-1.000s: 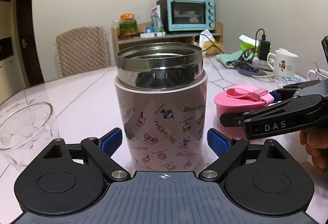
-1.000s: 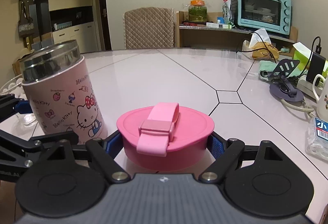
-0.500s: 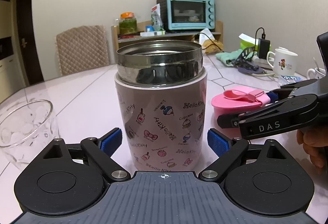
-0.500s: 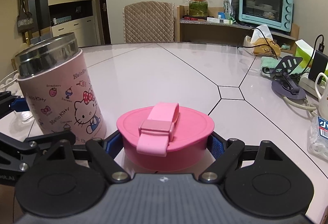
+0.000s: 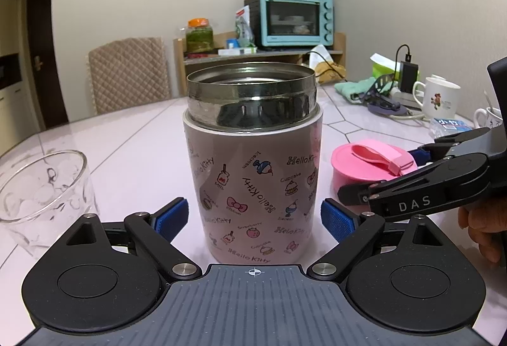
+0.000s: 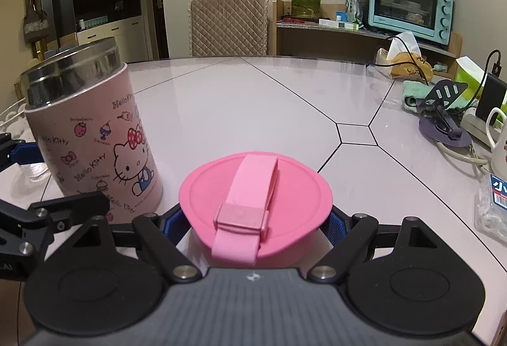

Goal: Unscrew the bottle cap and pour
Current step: 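Set the pink cap on the table and open the right tool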

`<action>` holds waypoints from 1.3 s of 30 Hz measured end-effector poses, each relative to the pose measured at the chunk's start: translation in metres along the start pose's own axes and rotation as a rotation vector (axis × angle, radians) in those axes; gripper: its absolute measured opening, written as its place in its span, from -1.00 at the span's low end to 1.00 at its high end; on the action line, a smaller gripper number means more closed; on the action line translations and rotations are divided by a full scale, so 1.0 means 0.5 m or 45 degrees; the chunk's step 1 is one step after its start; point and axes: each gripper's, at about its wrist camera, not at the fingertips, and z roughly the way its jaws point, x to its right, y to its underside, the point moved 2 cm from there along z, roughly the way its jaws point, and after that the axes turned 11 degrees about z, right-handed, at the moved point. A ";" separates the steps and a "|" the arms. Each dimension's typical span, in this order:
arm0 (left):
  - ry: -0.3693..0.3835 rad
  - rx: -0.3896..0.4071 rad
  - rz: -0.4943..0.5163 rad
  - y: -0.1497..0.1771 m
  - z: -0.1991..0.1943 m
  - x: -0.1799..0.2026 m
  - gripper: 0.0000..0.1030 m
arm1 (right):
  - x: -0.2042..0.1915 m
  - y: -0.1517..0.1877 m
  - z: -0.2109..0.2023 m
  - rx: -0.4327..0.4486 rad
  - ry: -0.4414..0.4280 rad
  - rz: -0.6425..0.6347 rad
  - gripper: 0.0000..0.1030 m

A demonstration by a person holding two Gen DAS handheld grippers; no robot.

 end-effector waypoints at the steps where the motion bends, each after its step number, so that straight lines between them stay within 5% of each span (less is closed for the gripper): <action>1: 0.000 -0.001 0.002 -0.003 0.006 0.005 0.84 | 0.000 0.000 0.000 -0.002 0.001 -0.001 0.66; 19: 0.002 -0.003 0.000 -0.005 0.004 0.017 0.87 | 0.000 0.000 -0.001 -0.015 0.015 -0.009 0.68; 24: 0.002 -0.006 0.001 -0.008 0.007 0.020 0.88 | 0.001 -0.001 -0.002 -0.013 0.019 -0.007 0.90; 39: 0.002 -0.008 0.002 -0.002 -0.008 0.021 0.92 | -0.001 0.007 -0.031 -0.007 0.022 0.007 0.94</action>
